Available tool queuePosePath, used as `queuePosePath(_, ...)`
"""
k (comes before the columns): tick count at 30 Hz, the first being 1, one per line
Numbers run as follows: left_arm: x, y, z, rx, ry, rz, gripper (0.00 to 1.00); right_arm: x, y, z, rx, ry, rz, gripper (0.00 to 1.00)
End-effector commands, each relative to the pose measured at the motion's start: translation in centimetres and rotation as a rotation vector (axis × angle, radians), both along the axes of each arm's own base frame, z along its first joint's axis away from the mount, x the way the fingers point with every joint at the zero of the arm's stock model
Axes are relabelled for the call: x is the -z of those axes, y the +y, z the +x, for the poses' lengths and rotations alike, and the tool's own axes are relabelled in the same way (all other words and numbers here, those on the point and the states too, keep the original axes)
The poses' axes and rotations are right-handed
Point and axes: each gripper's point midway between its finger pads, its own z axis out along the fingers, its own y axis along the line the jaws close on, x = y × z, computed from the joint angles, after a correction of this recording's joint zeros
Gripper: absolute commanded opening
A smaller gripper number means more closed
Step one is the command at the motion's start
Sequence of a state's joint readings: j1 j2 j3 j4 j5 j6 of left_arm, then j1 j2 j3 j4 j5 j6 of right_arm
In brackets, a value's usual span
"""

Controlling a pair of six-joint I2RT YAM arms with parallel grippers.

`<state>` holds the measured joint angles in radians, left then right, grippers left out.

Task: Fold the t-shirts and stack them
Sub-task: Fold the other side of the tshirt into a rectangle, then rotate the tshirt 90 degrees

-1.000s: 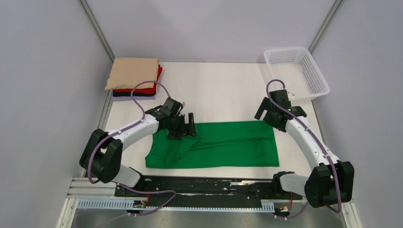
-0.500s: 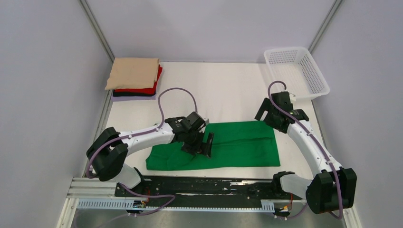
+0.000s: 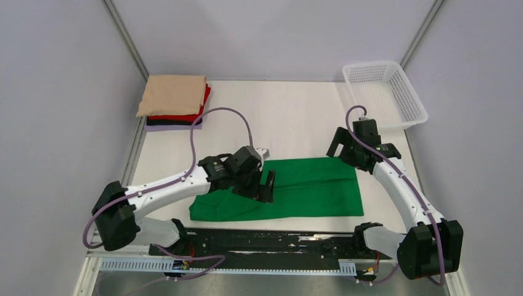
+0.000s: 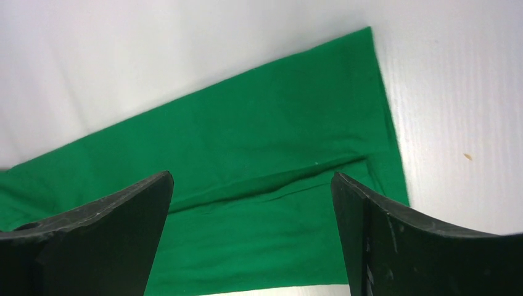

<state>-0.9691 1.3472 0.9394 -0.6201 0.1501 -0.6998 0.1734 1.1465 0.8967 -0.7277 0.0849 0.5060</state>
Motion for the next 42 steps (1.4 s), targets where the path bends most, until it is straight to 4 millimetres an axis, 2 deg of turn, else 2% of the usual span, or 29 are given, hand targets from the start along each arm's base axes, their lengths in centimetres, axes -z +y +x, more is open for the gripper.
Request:
queuePosePath(1, -2.3, 2.3, 3.0, -0.182, -0.116, -0.046, 1.00, -0.8, 3.1, 1.1, -0.166, -0.064, 0.113, 1.00)
queuePosePath(4, -0.1, 5.0, 5.4, -0.357, -0.050, -0.047, 1.00, 0.4, 5.7, 1.2, -0.259, -0.037, 0.220, 1.00)
queuePosePath(5, 1.1, 5.1, 5.8, -0.398, -0.020, -0.058, 1.00, 0.9, 6.3, 1.4, -0.275, -0.020, 0.246, 1.00)
queuePosePath(7, 2.6, 5.4, 7.2, -0.465, 0.017, -0.086, 1.00, 1.8, 7.3, 1.9, -0.294, 0.018, 0.279, 1.00)
queuePosePath(10, 4.6, 7.8, 10.2, -0.626, 0.021, -0.047, 1.00, 3.1, 8.4, 2.7, -0.324, 0.051, 0.304, 1.00)
queuePosePath(12, 6.1, 9.3, 12.4, -0.717, 0.026, -0.027, 1.00, 4.3, 8.5, 3.0, -0.326, 0.077, 0.292, 1.00)
queuePosePath(15, 7.0, 10.2, 15.4, -0.780, 0.009, -0.038, 1.00, 6.5, 8.1, 3.2, -0.310, 0.125, 0.256, 1.00)
queuePosePath(16, 8.0, 10.8, 16.2, -0.801, 0.018, -0.019, 1.00, 7.2, 8.0, 3.1, -0.307, 0.143, 0.249, 1.00)
queuePosePath(17, 7.8, 10.6, 17.5, -0.809, 0.013, -0.029, 1.00, 7.8, 8.0, 2.9, -0.307, 0.162, 0.245, 1.00)
queuePosePath(19, 8.6, 11.1, 20.0, -0.830, 0.038, -0.028, 1.00, 8.9, 8.0, 2.3, -0.308, 0.193, 0.245, 1.00)
queuePosePath(21, 9.2, 10.5, 22.6, -0.826, 0.073, -0.038, 1.00, 9.7, 8.4, 1.3, -0.323, 0.224, 0.258, 1.00)
queuePosePath(23, 9.6, 9.5, 26.0, -0.816, 0.084, -0.061, 1.00, 10.3, 9.1, -0.1, -0.352, 0.258, 0.276, 1.00)
queuePosePath(24, 9.8, 8.5, 28.8, -0.812, 0.072, -0.078, 1.00, 10.6, 9.4, -1.2, -0.365, 0.281, 0.286, 1.00)
queuePosePath(25, 9.9, 7.7, 30.1, -0.793, 0.084, -0.106, 1.00, 10.8, 9.9, -2.4, -0.386, 0.311, 0.308, 1.00)
queuePosePath(26, 10.1, 6.4, 33.0, -0.775, 0.083, -0.133, 1.00, 10.9, 10.5, -4.1, -0.423, 0.350, 0.338, 1.00)
queuePosePath(27, 10.1, 5.3, 34.0, -0.745, 0.106, -0.162, 1.00, 11.0, 11.3, -5.9, -0.464, 0.387, 0.372, 1.00)
queuePosePath(28, 10.4, 3.9, 37.0, -0.734, 0.111, -0.188, 1.00, 11.1, 12.1, -7.5, -0.485, 0.421, 0.393, 1.00)
queuePosePath(29, 10.6, 2.7, 37.6, -0.719, 0.148, -0.217, 1.00, 10.9, 13.2, -8.8, -0.533, 0.440, 0.422, 1.00)
queuePosePath(30, 11.0, 1.1, 40.3, -0.699, 0.140, -0.269, 1.00, 10.4, 14.6, -10.2, -0.605, 0.458, 0.455, 1.00)
queuePosePath(31, 13.8, 0.2, 40.6, -0.718, 0.190, -0.268, 1.00, 10.1, 15.8, -11.1, -0.660, 0.465, 0.457, 1.00)
queuePosePath(32, 11.4, -1.4, 43.1, -0.696, 0.141, -0.348, 1.00, 9.8, 17.1, -12.0, -0.733, 0.466, 0.446, 1.00)
queuePosePath(33, 13.1, -3.0, 43.7, -0.690, 0.162, -0.396, 1.00, 9.4, 18.2, -12.4, -0.798, 0.450, 0.429, 1.00)
queuePosePath(34, 10.9, -4.9, 45.0, -0.653, 0.129, -0.478, 1.00, 9.0, 19.3, -12.5, -0.851, 0.428, 0.415, 1.00)
queuePosePath(35, 10.3, -6.4, 46.7, -0.645, 0.091, -0.581, 1.00, 8.7, 20.2, -12.6, -0.900, 0.409, 0.399, 1.00)
queuePosePath(36, 9.8, -8.0, 46.7, -0.609, 0.094, -0.641, 1.00, 8.3, 21.2, -12.5, -0.948, 0.387, 0.381, 1.00)
queuePosePath(37, 8.6, -9.2, 47.8, -0.600, 0.060, -0.735, 1.00, 8.0, 21.8, -12.4, -0.983, 0.368, 0.361, 1.00)
queuePosePath(38, 8.3, -10.2, 47.9, -0.591, 0.046, -0.769, 1.00, 7.7, 22.3, -12.0, -1.005, 0.346, 0.342, 1.00)
queuePosePath(39, 7.6, -10.8, 48.4, -0.592, 0.020, -0.818, 1.00, 7.4, 22.6, -11.5, -1.015, 0.325, 0.334, 1.00)
queuePosePath(42, 7.5, -11.3, 49.2, -0.626, -0.040, -0.819, 1.00, 5.7, 23.1, -9.8, -1.029, 0.230, 0.303, 1.00)
